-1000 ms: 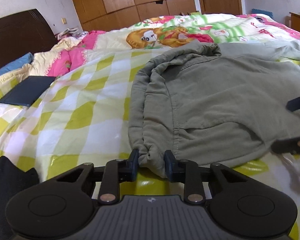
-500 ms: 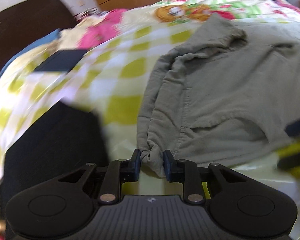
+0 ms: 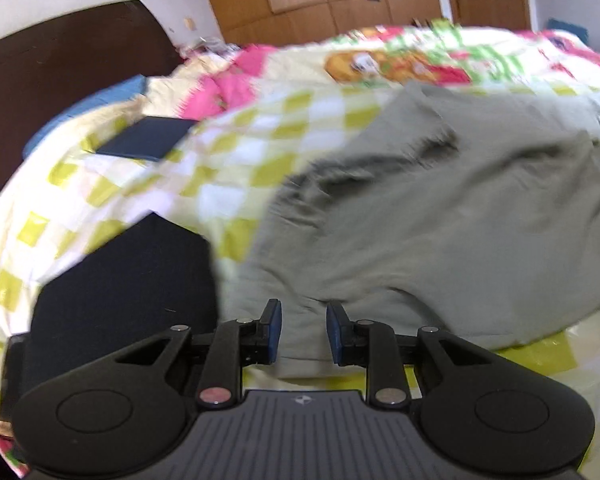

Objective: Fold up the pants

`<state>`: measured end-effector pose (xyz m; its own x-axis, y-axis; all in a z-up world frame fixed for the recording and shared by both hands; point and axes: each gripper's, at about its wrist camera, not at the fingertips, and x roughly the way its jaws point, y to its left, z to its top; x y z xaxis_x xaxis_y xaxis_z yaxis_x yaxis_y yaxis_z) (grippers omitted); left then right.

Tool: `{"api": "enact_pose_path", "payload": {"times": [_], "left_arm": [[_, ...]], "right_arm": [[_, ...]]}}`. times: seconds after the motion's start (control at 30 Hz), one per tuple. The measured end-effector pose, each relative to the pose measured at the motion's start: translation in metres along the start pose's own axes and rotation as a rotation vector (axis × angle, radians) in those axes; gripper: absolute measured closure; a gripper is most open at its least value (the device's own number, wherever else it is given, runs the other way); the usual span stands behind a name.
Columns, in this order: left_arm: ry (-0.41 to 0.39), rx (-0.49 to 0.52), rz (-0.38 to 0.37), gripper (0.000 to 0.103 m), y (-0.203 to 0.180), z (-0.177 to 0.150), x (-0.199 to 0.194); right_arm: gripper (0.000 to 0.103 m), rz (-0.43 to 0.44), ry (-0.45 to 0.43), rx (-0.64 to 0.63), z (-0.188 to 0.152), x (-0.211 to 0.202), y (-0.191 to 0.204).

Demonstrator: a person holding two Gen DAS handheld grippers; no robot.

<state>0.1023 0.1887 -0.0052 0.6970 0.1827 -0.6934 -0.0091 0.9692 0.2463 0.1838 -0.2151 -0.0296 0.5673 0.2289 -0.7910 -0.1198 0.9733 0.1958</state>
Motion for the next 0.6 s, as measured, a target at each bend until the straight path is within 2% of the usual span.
{"api": "enact_pose_path", "payload": {"times": [0.07, 0.17, 0.3, 0.4, 0.47, 0.53, 0.6], "left_arm": [[0.055, 0.024, 0.0, 0.063, -0.011, -0.003, 0.016], [0.068, 0.043, 0.01, 0.063, -0.016, 0.0, 0.018], [-0.049, 0.035, -0.006, 0.062, -0.016, 0.029, -0.001], [-0.142, 0.041, -0.085, 0.052, -0.032, 0.061, 0.002], [-0.183, 0.048, -0.142, 0.04, -0.05, 0.082, 0.018], [-0.209, 0.089, -0.172, 0.039, -0.072, 0.103, 0.041], [-0.201, 0.129, -0.194, 0.039, -0.093, 0.122, 0.07]], "right_arm": [[0.037, -0.1, 0.053, 0.079, 0.002, 0.009, -0.035], [0.037, -0.094, 0.037, 0.096, 0.01, -0.002, -0.046], [0.034, -0.044, -0.043, -0.057, 0.036, -0.006, -0.015], [0.033, 0.011, -0.071, -0.119, 0.059, 0.008, 0.009], [0.033, 0.033, -0.089, -0.151, 0.073, 0.016, 0.021], [0.032, 0.058, -0.1, -0.189, 0.084, 0.027, 0.03], [0.032, 0.077, -0.092, -0.223, 0.091, 0.037, 0.032]]}}
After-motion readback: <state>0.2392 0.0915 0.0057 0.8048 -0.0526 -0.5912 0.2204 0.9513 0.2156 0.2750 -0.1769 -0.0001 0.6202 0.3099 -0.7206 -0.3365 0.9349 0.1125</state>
